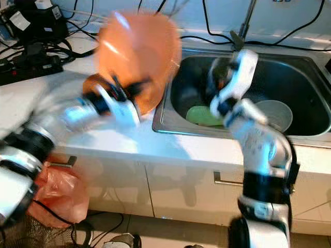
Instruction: Kitchen organization
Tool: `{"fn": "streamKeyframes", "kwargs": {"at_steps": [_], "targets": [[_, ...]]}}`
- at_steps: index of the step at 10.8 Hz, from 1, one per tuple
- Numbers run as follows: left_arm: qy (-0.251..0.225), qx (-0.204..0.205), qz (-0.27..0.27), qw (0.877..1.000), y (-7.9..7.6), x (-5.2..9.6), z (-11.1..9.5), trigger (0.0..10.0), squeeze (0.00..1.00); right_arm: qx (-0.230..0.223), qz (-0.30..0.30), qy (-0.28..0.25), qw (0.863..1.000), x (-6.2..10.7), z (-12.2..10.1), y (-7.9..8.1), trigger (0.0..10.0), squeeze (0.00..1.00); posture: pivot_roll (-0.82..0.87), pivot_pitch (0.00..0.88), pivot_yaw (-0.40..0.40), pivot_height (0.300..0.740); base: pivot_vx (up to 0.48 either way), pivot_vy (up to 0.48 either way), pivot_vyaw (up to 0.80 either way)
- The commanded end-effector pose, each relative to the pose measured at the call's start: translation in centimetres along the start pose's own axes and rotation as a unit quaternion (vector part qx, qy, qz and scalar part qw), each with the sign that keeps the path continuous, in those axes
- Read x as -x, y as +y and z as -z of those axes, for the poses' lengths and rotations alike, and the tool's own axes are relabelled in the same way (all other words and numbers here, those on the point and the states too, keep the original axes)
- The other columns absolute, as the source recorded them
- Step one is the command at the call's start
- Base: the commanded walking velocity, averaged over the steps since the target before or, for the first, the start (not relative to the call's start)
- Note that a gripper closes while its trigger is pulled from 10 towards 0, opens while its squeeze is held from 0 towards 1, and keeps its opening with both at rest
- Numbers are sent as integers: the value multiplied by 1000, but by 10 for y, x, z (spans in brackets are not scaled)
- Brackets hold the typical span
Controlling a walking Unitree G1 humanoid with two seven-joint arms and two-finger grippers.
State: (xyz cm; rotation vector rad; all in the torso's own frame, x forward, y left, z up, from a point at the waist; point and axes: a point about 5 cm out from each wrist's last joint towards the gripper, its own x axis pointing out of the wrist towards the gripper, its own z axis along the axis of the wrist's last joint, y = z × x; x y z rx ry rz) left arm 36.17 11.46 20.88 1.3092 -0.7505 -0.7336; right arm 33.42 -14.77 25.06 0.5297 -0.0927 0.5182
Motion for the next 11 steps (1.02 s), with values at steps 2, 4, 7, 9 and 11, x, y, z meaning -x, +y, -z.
{"fn": "streamKeyframes", "kwargs": {"at_steps": [2,4,7,9,11], "targets": [[-35,-10,-24,999,4,-10,-12,0,0,-24,-33,-73,996,-2,-21,12,10000,0,99,77,9,740,0,0,0],[-50,-19,-40,998,5,-15,-17,0,0,-36,-31,-69,996,-4,-21,12,10000,0,100,83,4,740,0,0,0],[-62,-21,-65,996,5,-14,-22,0,0,-65,-2,-55,996,-12,-13,8,10000,0,107,87,1,740,0,0,0],[-66,-20,-65,995,3,-16,-24,0,0,-62,-5,-43,997,-15,-11,9,10000,0,107,88,-3,740,0,0,0],[-74,-15,-73,994,3,-18,-27,0,0,-63,-13,-40,997,-20,-10,11,10000,0,107,87,-2,740,0,0,0]]}}
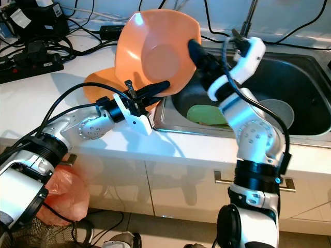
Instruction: Kitchen organization
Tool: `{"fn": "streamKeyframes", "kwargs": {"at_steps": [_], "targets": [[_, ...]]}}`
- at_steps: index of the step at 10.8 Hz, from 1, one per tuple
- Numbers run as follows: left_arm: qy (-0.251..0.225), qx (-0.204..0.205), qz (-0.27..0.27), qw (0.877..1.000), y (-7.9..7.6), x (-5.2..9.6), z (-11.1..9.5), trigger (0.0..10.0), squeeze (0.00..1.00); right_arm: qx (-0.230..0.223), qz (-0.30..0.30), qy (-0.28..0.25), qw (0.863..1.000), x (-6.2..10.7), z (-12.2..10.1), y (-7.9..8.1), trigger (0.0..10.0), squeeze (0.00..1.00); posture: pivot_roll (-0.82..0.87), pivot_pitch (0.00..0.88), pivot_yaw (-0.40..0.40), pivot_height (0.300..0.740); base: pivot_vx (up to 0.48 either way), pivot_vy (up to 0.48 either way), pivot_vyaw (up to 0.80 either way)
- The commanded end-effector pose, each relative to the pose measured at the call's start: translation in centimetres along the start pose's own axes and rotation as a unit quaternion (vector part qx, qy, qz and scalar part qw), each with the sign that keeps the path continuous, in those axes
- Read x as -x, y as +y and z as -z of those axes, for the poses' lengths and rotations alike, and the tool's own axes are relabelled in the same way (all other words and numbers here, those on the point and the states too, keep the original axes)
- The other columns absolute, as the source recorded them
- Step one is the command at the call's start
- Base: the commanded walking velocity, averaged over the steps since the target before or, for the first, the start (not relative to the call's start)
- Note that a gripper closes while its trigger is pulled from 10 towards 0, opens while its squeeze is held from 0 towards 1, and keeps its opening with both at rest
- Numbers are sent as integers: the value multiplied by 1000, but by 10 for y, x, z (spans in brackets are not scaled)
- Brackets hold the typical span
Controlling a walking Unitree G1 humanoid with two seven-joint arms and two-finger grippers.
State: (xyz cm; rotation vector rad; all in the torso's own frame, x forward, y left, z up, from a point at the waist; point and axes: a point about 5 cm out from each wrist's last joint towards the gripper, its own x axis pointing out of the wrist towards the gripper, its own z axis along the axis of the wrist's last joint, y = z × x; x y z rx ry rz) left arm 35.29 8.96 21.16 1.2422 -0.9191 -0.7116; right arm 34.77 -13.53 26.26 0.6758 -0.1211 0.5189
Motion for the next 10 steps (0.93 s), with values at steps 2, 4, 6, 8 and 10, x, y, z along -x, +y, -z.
{"fn": "streamKeyframes", "kwargs": {"at_steps": [2,4,6,8,10], "targets": [[-24,-11,-20,999,5,-6,-7,0,0,7,14,29,999,-9,8,1,10000,0,109,85,-5,740,0,0,0],[-29,-9,-24,999,4,-7,-10,0,0,-7,40,49,998,-15,12,-4,0,0,114,84,-5,740,0,0,0],[-30,-10,-20,999,2,-4,-9,0,0,13,92,63,994,-24,4,-7,0,0,114,80,-4,740,0,0,0],[-41,-29,-8,999,-2,0,-10,0,0,13,99,66,993,-28,-4,-3,0,0,108,77,-9,740,0,0,0],[-39,-35,-1,999,-5,7,-8,0,0,-1,114,80,990,-29,-5,-4,392,0,107,74,-11,740,0,0,0]]}}
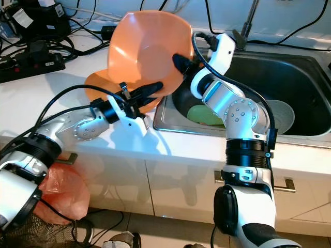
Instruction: Kitchen organization
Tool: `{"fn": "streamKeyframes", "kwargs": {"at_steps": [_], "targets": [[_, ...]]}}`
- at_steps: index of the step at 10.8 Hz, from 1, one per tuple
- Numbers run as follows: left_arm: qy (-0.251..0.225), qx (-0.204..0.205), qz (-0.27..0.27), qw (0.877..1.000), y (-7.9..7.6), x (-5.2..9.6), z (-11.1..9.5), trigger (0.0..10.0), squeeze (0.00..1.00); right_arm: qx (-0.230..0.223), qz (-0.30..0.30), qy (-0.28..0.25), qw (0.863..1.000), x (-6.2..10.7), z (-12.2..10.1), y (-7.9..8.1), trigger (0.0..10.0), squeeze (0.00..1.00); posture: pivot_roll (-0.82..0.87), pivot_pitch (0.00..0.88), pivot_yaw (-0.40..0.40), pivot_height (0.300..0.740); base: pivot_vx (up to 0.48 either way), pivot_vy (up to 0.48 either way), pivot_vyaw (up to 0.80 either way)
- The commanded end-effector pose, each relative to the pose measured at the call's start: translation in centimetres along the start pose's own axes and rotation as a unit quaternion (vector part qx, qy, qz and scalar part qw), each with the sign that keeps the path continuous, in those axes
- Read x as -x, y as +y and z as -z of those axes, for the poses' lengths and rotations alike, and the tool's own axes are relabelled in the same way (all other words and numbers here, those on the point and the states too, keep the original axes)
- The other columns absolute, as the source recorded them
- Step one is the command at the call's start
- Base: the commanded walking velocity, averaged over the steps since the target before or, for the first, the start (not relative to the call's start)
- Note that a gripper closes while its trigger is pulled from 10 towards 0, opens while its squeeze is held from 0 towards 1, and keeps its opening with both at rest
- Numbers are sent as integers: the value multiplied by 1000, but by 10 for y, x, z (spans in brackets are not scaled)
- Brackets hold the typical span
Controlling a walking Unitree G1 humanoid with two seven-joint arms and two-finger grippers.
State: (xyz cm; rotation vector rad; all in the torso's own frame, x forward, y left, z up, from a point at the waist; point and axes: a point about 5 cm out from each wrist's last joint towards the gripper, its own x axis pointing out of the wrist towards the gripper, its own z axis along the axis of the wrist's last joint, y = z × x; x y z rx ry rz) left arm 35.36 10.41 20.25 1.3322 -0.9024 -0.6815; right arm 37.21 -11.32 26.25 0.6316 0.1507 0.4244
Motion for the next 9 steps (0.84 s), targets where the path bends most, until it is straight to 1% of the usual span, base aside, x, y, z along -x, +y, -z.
{"fn": "streamKeyframes", "kwargs": {"at_steps": [1,2,6,9], "targets": [[-61,-3,-17,998,2,-5,-16,0,0,-13,41,-23,999,5,-15,-12,118,0,109,75,-11,740,0,0,0],[-66,-7,-16,998,0,-4,-17,0,0,-27,52,-15,998,5,-13,-17,118,0,111,74,-11,740,0,0,0],[-76,-13,-18,997,0,-5,-20,0,0,-45,59,-4,997,6,-8,-21,0,0,108,75,-10,740,0,0,0],[-76,-15,-21,997,1,-5,-19,0,0,-51,53,28,997,10,5,-26,0,0,112,77,-15,740,0,0,0]]}}
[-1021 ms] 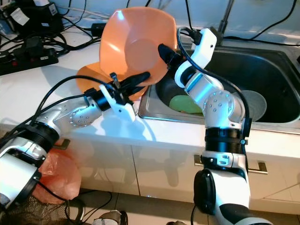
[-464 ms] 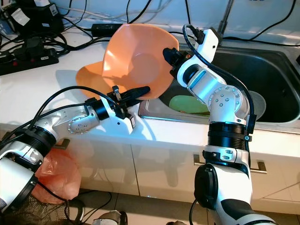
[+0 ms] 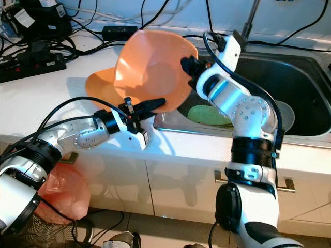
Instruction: Kitchen organization
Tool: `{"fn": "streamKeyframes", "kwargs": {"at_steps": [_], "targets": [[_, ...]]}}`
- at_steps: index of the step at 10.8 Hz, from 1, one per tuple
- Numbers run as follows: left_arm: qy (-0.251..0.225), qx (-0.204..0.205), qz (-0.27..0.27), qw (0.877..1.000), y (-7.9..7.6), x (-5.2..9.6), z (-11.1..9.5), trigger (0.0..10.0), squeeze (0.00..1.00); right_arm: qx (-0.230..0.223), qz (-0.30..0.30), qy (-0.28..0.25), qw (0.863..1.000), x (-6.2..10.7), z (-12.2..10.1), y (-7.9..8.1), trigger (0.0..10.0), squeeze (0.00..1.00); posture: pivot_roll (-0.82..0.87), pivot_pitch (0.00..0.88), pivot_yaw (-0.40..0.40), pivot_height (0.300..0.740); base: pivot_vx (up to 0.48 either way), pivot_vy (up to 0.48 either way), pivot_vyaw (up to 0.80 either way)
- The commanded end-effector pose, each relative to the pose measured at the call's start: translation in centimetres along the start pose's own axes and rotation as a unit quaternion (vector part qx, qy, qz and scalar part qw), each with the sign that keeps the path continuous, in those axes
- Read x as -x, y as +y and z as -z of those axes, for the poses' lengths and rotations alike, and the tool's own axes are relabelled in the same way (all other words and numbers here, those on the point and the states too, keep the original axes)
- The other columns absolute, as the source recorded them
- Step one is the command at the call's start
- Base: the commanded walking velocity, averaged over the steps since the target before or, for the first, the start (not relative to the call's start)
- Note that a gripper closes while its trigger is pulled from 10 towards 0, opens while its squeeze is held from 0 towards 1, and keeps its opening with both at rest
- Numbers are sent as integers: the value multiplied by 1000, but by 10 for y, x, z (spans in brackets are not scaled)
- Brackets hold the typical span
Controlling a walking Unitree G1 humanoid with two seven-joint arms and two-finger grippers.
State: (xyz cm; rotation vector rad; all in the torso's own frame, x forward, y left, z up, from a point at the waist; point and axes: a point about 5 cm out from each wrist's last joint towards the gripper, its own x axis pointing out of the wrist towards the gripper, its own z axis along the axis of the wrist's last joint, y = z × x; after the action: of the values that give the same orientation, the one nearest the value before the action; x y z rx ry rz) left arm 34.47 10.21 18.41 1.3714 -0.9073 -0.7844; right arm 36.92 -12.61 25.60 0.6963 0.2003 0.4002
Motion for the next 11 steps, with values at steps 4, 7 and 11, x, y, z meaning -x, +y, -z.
{"fn": "streamKeyframes", "kwargs": {"at_steps": [4,7,11], "targets": [[-60,14,-109,992,34,-14,-14,10000,1000,-37,28,-5,999,5,5,-14,0,0,111,75,-12,740,0,0,0],[-73,32,-133,988,41,-16,-18,10000,1000,-54,43,-28,997,6,4,-19,0,0,114,76,-13,740,0,0,0],[-90,56,-191,976,65,-15,-25,10000,1000,-68,99,-90,989,11,-7,-36,0,0,115,81,-11,740,0,0,0]]}}
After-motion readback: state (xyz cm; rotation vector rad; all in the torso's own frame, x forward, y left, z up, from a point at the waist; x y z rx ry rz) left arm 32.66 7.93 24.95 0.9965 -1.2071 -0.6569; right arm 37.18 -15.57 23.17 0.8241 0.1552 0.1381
